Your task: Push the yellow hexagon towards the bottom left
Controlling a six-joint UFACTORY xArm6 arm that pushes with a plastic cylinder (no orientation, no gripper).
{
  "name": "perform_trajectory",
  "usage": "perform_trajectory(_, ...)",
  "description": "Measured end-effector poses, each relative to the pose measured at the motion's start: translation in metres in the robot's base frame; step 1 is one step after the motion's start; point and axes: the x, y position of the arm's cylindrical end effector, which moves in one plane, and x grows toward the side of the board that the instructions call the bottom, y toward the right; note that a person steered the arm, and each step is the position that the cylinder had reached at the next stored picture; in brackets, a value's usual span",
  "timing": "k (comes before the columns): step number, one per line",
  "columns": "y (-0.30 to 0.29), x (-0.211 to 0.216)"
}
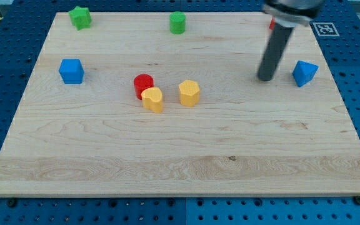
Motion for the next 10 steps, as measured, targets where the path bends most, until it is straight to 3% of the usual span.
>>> perform_trajectory(1, -0.025, 0.000)
perform_trajectory(4, -0.026, 0.000)
perform_trajectory(5, -0.071, 0.004)
perform_trajectory(6, -0.130, 0.017)
perform_trajectory(10, -0.142, 0.094)
